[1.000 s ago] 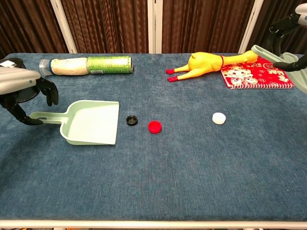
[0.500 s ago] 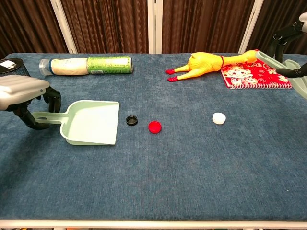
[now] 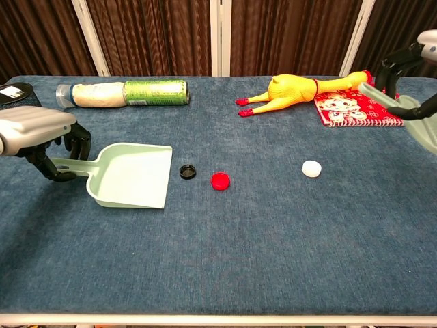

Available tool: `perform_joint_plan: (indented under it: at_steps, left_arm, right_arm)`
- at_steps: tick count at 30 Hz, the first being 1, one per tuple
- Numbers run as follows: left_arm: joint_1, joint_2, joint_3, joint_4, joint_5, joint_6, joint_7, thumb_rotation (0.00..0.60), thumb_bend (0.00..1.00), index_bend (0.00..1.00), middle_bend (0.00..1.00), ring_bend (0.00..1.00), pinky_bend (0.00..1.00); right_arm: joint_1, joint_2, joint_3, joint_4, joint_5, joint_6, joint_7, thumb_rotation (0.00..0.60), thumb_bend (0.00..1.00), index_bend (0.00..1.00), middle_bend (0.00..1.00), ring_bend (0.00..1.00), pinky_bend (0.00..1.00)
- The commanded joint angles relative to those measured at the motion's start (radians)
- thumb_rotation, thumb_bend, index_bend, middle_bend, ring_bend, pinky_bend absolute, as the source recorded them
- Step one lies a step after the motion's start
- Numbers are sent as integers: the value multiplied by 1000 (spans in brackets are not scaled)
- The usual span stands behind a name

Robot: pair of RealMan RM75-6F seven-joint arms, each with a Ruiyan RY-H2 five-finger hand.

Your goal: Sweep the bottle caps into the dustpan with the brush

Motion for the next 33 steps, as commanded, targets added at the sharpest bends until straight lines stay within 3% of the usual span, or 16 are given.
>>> perform_joint_plan:
  at_steps: [1, 11, 20, 33]
  left_arm:
    - [-8, 5, 2, -1, 0, -9, 0, 600, 364, 516, 495, 353, 321]
    - [-44, 15, -2, -23, -23, -19, 25, 600, 367, 528, 502, 353, 321]
    - [-74, 0, -5, -31, -76, -23, 46, 600, 366, 529, 502, 354, 321]
    - [-125, -23, -15, -41, -132, -26, 72, 600, 367, 531, 505, 354, 321]
  right_arm:
    - [12, -36, -7, 37, -17, -17, 39, 600, 459, 713, 653, 288, 204]
    - [71, -170, -26, 239, -168, -23, 308, 600, 576, 745, 653, 291, 199]
    - [135, -318, -41, 430, -265, 13, 470, 600, 605, 759, 653, 292, 188]
    - [202, -476, -59, 595, -316, 48, 576, 600, 628, 762, 653, 292, 189]
